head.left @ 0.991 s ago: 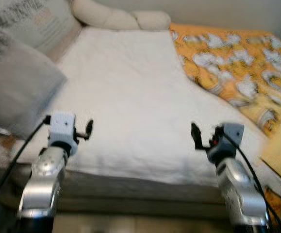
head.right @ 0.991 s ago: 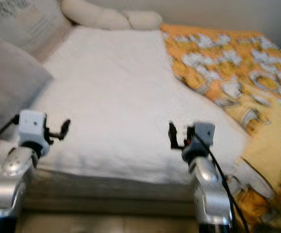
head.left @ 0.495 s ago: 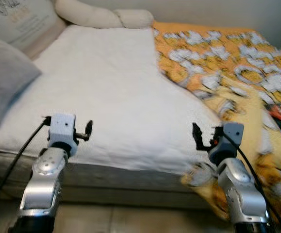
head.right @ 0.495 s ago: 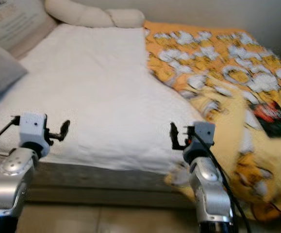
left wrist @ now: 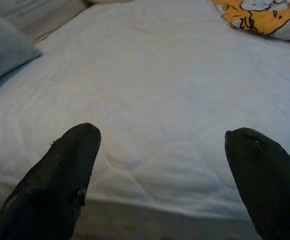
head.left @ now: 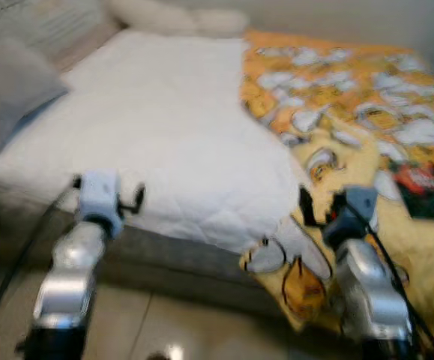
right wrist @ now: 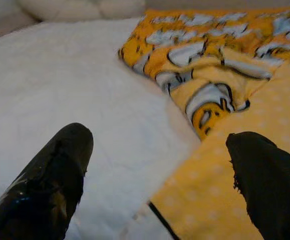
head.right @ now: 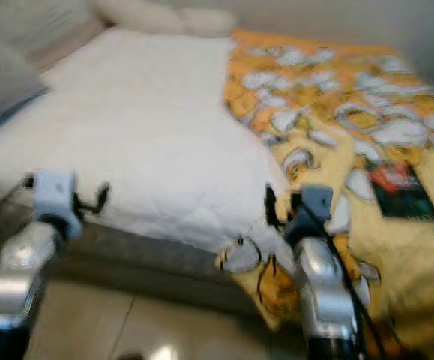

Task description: Clean up the room

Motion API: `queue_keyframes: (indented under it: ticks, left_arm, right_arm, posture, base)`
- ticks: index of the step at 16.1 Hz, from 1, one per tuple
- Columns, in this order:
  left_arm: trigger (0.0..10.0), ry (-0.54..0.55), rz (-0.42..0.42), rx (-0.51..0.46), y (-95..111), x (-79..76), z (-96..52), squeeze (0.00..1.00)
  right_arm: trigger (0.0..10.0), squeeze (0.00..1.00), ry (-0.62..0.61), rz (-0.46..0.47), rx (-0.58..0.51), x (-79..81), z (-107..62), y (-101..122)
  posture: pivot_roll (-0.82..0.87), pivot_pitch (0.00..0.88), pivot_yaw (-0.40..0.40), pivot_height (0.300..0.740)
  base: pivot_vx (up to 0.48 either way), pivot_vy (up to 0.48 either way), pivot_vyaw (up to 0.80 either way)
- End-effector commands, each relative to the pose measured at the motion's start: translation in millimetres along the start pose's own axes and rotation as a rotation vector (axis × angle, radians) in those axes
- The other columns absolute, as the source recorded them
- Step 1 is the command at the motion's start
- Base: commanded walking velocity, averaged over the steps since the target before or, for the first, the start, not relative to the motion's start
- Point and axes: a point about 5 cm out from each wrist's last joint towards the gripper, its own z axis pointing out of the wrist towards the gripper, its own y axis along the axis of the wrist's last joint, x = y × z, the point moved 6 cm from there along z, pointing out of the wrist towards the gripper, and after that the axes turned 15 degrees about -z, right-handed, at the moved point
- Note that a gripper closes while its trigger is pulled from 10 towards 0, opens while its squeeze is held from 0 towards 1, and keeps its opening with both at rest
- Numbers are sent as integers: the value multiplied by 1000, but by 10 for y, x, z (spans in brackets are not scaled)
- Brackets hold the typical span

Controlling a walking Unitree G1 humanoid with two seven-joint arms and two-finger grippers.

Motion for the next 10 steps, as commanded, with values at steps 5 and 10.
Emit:
queue_keyframes:
  ticks: [5, 10]
  left_arm:
    - [10000, 4, 15, -6, 35, 27, 4, 1000]
    - [10000, -5, 19, 1, 14, 6, 7, 1000]
  right_arm:
    - [10000, 0, -11, -4, -11, -8, 2, 20]
    - [10000, 0, 5, -5, 1, 36, -4, -26]
  posture:
    - [-24, 0, 5, 740]
    - [-25, 0, 4, 740]
  base:
    - [0, -480, 800]
    - [0, -480, 0]
